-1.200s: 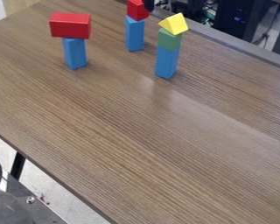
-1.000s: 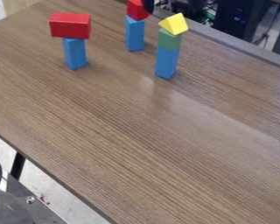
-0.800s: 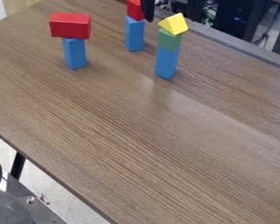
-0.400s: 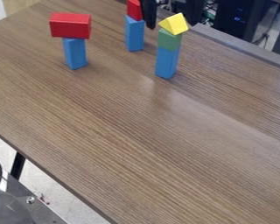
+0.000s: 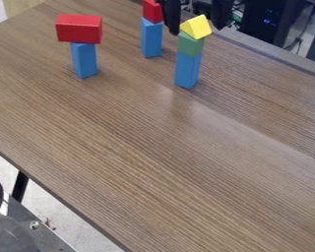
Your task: Remove the triangle block from tower and put it in the right side of the table
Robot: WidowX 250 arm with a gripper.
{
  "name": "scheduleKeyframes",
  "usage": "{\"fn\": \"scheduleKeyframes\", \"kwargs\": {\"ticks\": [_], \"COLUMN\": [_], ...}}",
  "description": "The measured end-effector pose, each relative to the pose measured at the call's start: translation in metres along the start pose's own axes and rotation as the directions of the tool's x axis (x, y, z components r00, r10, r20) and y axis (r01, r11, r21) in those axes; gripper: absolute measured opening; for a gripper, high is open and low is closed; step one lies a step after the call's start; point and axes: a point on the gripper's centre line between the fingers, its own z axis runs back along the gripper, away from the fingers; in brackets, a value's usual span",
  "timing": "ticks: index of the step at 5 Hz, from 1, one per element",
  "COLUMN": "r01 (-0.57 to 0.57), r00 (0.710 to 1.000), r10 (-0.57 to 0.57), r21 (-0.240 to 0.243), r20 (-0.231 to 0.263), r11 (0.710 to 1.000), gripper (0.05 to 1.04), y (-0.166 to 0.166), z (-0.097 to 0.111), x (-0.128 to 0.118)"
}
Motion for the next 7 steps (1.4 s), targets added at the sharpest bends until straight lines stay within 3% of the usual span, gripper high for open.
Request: {"fn": "scheduleKeyframes", "kwargs": {"ticks": [2,5,7], "r01": [-0.025,-0.079,-0.107], "r00": [1.000,0.997,0.994], "r10": [0.025,0.079,0.107], "r21": [-0.023,-0.047,-0.044], "r20": [-0.015,0.001,0.000], "r11": [0.999,0.996,0.993], "gripper": [0.999,0.999,0.999], "y": [-0.007,-0.021,-0.024], "z": [-0.010,-0.027,-0.037], "x": [0.001,0.014,0.023]}}
